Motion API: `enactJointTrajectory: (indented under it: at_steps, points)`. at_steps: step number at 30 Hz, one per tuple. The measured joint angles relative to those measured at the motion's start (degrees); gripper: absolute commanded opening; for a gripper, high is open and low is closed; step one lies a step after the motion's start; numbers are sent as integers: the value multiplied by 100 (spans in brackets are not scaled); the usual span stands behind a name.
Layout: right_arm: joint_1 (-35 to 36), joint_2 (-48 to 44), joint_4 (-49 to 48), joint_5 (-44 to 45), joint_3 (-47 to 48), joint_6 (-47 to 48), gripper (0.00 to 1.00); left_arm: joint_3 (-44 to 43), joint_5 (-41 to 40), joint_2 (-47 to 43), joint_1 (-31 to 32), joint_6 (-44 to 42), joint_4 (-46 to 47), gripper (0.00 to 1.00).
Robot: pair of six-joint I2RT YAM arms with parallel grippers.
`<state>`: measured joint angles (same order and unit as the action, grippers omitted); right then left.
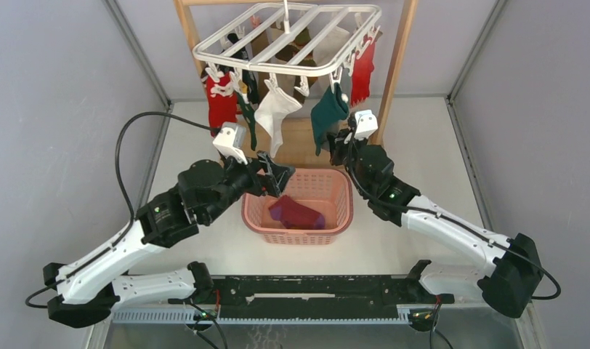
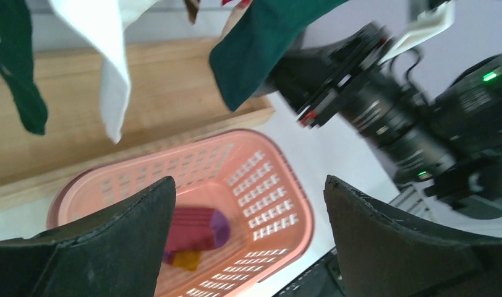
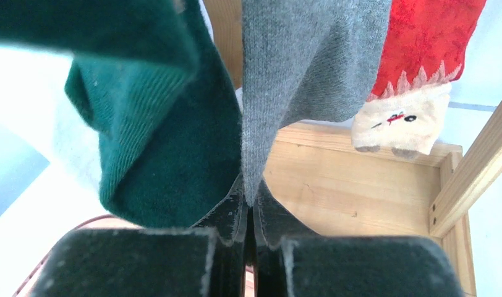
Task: Remove the socks clipped to the hanger
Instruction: Remove the sock from the hanger.
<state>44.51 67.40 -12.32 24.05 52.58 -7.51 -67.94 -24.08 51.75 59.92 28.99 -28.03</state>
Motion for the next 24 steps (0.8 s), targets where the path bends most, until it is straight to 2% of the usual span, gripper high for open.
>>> enactJointTrajectory:
  at_steps: [7, 15, 24]
  points:
    - [638, -120, 13, 684, -111, 348, 3, -651, 26, 151, 267, -9, 0, 92]
    - [1429, -72, -131, 1252, -120, 883, 3, -708, -122, 24, 295, -48, -149, 92]
    - [1958, 682, -313, 1604, 243, 1414, 0, -879, -402, -249, 295, -105, -372, 93]
